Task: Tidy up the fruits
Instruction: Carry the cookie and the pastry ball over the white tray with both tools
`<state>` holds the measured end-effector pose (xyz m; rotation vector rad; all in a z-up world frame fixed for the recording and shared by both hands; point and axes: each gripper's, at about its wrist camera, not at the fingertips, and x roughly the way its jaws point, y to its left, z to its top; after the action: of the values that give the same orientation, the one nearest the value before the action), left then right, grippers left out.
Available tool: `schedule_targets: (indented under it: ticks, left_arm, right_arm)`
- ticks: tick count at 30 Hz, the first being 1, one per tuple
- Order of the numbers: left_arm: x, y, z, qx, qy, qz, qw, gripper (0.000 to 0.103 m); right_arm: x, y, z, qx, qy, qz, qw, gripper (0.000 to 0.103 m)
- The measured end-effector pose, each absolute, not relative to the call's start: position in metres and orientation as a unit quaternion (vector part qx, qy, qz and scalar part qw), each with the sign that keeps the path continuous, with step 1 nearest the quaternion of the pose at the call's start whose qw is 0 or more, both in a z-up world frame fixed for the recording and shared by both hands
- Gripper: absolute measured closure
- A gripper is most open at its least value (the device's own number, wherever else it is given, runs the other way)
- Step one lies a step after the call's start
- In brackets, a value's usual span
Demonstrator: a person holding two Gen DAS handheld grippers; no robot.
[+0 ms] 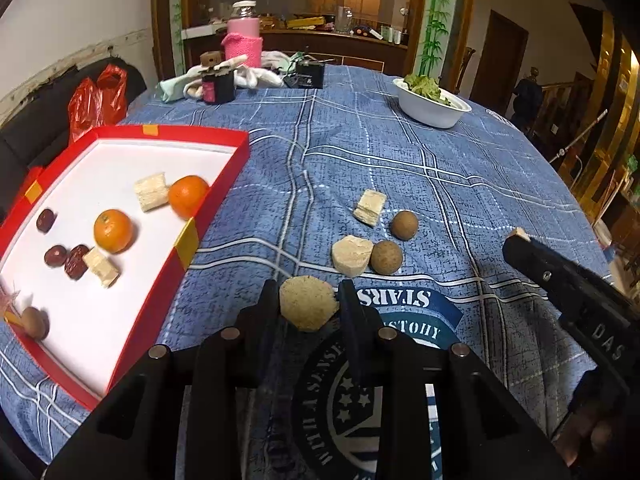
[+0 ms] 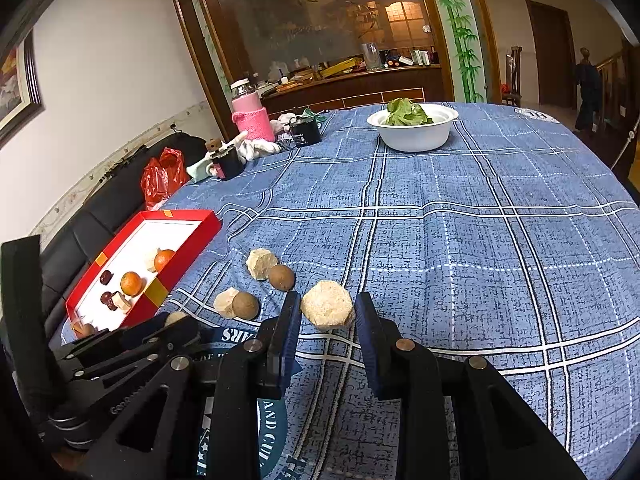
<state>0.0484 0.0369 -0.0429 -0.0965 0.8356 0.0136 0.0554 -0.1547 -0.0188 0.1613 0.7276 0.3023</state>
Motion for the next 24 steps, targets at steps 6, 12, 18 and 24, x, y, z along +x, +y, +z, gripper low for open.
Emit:
schedule_targets:
  ticks: [6, 12, 18, 24]
  left_arm:
    - [0.04, 0.084, -0.018, -0.087, 0.381, 0.044, 0.919, 0.076]
    - [0.042, 0.153, -0.012, -0.122, 0.37, 0.123, 0.913, 0.075]
    - [0.06, 0.205, -0.018, -0.129, 0.375, 0.182, 0.9, 0.075]
    - [0.07, 0.238, -0.028, -0.132, 0.389, 0.217, 0.886, 0.075]
  right_arm:
    - [0.054, -0.124, -0.009, 0.054, 0.36, 0.181, 0.914, 0.074]
    - [0.062, -0.054, 0.011, 0.02, 0.346, 0.254, 0.903, 0.075]
    - [0.083, 0.016, 0.022, 0.01, 0.343, 0.312, 0.886, 0.075]
    - [0.106, 0.078, 0.019, -0.016, 0.354, 0.34, 0.871, 0.075]
